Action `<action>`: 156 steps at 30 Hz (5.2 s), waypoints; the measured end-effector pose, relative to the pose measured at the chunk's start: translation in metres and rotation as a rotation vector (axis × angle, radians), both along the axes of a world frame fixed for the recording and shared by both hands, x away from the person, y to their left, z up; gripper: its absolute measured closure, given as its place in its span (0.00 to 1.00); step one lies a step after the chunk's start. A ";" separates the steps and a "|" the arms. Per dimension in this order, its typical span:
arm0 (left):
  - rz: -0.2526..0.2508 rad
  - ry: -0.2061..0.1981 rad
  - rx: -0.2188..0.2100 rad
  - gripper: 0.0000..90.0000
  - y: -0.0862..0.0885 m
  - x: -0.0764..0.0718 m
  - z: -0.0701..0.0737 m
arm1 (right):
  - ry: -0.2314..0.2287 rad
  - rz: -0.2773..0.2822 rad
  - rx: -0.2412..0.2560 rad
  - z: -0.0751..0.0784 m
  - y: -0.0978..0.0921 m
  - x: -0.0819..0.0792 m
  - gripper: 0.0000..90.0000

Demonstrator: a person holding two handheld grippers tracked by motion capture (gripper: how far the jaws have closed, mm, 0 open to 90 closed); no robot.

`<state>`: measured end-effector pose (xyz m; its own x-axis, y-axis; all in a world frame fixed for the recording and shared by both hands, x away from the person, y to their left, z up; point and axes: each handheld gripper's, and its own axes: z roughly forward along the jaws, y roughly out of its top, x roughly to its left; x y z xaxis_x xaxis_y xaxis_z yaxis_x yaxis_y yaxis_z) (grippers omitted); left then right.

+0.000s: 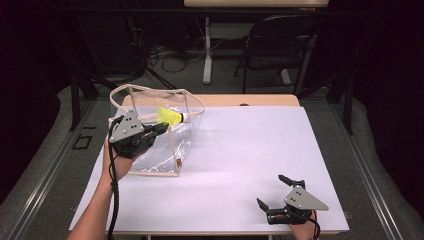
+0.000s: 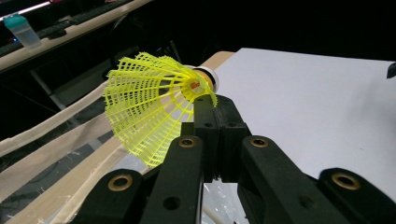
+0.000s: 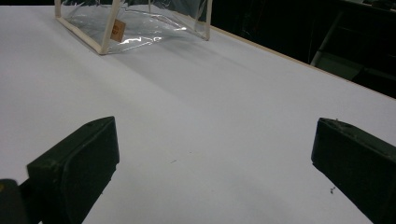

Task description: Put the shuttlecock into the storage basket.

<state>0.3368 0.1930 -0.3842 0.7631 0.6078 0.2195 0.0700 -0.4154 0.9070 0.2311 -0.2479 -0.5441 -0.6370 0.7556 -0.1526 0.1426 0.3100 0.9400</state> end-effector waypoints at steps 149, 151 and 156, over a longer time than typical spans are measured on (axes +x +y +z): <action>0.326 0.164 -0.011 0.99 0.044 0.079 -0.012 | 0.024 -0.025 -0.015 0.000 0.001 0.003 0.01; 0.332 0.164 -0.010 0.99 0.044 0.080 -0.013 | 0.019 -0.028 -0.013 0.000 0.001 0.003 0.01; 0.340 0.176 -0.003 0.99 0.045 0.083 -0.015 | 0.019 -0.030 -0.013 0.000 0.001 0.003 0.01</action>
